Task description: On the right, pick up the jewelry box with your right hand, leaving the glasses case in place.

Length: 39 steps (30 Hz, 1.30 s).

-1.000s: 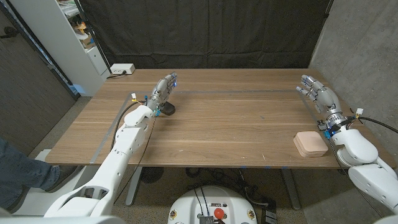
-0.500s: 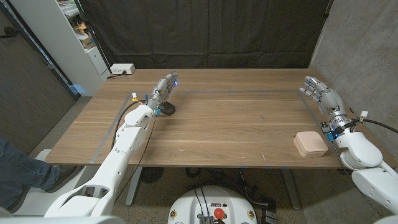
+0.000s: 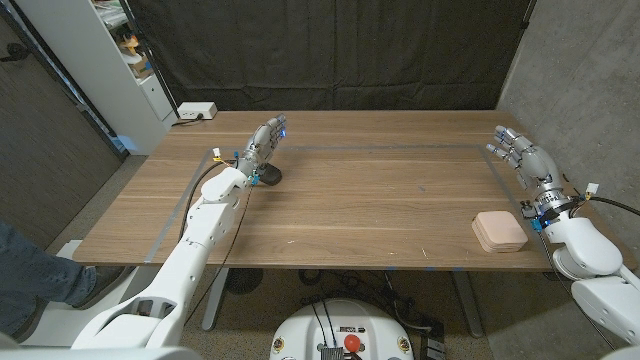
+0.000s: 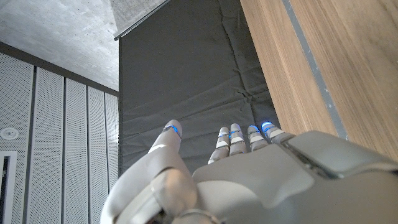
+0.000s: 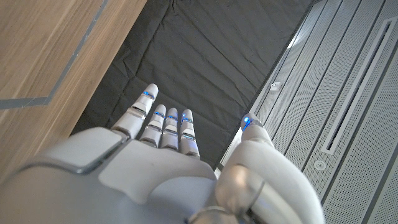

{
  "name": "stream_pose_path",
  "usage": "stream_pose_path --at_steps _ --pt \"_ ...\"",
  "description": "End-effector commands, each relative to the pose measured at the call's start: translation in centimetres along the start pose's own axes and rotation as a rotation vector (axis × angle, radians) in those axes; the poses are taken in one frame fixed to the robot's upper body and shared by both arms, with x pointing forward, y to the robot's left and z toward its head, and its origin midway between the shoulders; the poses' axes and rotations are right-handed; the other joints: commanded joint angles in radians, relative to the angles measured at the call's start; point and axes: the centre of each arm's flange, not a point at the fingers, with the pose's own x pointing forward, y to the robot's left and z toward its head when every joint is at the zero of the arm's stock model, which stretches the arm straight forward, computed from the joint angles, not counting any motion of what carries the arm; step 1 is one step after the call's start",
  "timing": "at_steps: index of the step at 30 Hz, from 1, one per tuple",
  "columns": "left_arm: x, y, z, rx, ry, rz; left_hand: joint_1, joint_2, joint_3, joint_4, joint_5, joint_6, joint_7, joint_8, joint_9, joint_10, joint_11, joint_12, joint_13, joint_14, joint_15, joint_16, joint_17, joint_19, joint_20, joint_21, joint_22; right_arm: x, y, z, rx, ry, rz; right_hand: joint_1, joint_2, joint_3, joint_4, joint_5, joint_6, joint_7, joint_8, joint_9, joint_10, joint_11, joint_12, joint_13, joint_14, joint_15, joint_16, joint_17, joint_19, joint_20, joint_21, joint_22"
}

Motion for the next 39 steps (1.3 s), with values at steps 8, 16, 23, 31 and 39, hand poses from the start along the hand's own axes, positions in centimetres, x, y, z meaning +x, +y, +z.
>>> stream_pose_path --at_steps 8,16,23,31,39 --pt "0.3 -0.1 0.1 0.006 0.007 -0.007 0.009 0.009 0.004 -0.004 0.004 0.008 0.002 0.001 0.003 0.004 0.002 0.005 0.006 0.005 0.004 0.004 0.004 -0.004 0.005 0.005 0.004 -1.1 -0.2 0.6 -0.059 -0.007 -0.005 0.009 0.002 0.001 -0.007 -0.005 0.007 0.0 0.006 0.005 0.011 0.0 0.001 0.003 0.008 -0.004 0.008 0.003 0.009 0.0 -0.001 0.003" --pt "0.1 0.1 0.1 0.007 0.008 -0.006 0.009 0.009 0.004 -0.004 0.004 0.008 0.002 0.001 0.003 0.004 0.001 0.005 0.006 0.006 0.004 0.004 0.004 -0.004 0.005 0.005 0.004 -1.8 -0.1 0.9 -0.07 -0.012 -0.004 0.009 0.001 0.0 -0.007 -0.004 0.009 -0.001 0.006 0.005 0.012 0.001 0.001 0.003 0.009 -0.005 0.008 0.003 0.009 0.0 -0.002 0.004" --pt "0.2 0.1 0.2 0.01 0.009 -0.012 0.009 0.009 0.004 -0.004 0.004 0.008 0.001 0.0 0.003 0.004 0.001 0.005 0.006 0.005 0.004 0.004 0.004 -0.004 0.006 0.005 0.004 -2.1 0.1 1.1 -0.093 -0.013 0.0 0.009 0.001 0.0 -0.007 -0.004 0.012 -0.002 0.007 0.005 0.013 -0.001 0.001 0.004 0.011 -0.005 0.009 0.004 0.009 0.0 -0.002 0.004" --pt "0.2 0.1 0.3 0.014 0.008 -0.014 0.009 0.009 0.005 -0.005 0.004 0.008 0.001 0.0 0.003 0.004 0.0 0.005 0.006 0.005 0.003 0.004 0.005 -0.005 0.005 0.005 0.005 -2.7 0.1 1.3 -0.1 -0.013 -0.002 0.008 0.003 0.0 -0.006 -0.003 0.015 -0.003 0.007 0.005 0.016 -0.001 0.002 0.004 0.011 -0.007 0.009 0.004 0.01 -0.001 -0.002 0.004" --pt "0.1 0.2 0.3 0.013 0.007 -0.014 0.009 0.009 0.005 -0.005 0.004 0.008 0.002 0.0 0.003 0.005 0.0 0.005 0.006 0.006 0.004 0.004 0.005 -0.005 0.006 0.005 0.005 -3.3 0.0 1.6 -0.108 -0.014 -0.002 0.009 0.002 0.0 -0.007 -0.003 0.016 -0.004 0.007 0.005 0.018 -0.003 0.002 0.004 0.012 -0.009 0.008 0.004 0.012 -0.004 -0.001 0.004"
